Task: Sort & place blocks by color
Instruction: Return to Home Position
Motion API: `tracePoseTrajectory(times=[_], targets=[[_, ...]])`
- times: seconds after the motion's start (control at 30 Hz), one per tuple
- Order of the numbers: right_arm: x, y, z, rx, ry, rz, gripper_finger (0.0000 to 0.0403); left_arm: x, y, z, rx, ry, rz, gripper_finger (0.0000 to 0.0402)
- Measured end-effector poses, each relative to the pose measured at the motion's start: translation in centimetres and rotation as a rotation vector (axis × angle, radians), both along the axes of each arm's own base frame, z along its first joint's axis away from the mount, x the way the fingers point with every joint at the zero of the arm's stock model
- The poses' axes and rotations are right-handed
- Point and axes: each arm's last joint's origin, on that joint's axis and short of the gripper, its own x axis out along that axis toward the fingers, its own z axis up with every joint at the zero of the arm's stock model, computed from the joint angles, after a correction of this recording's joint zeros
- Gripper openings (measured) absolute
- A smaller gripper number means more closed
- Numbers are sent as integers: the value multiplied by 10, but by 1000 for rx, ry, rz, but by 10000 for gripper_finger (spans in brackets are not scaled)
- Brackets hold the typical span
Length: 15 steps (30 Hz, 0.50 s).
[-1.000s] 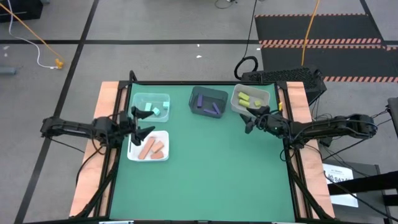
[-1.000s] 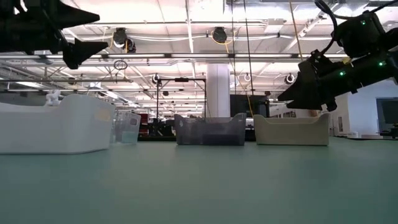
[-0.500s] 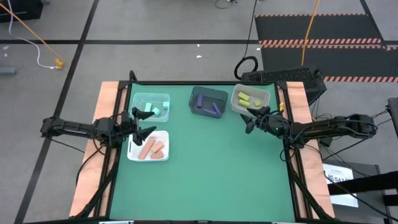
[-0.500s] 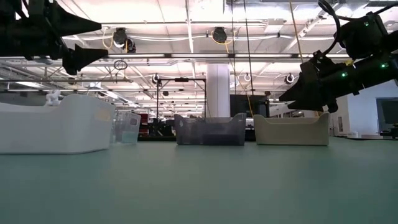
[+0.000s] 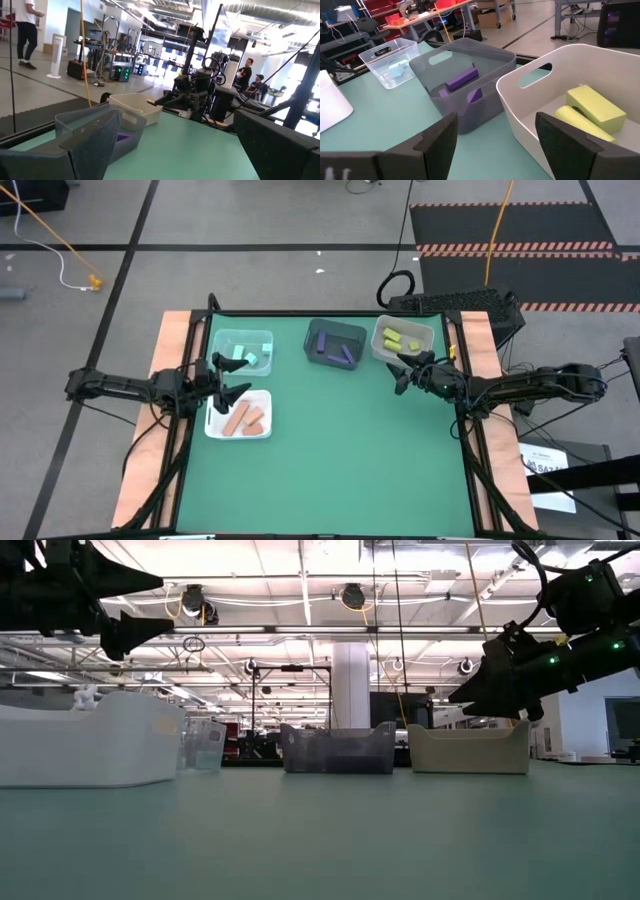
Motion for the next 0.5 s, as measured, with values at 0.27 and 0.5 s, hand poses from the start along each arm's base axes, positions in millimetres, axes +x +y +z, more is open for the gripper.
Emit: tracePoseTrajectory(times=[0.27,0.5], targets=[[-6,1,13,-18,-93,0,256,0,0,0,-1,-1,0,390],[-15,3,34,-50,-268,0,256,0,0,0,-2,-1,0,390]])
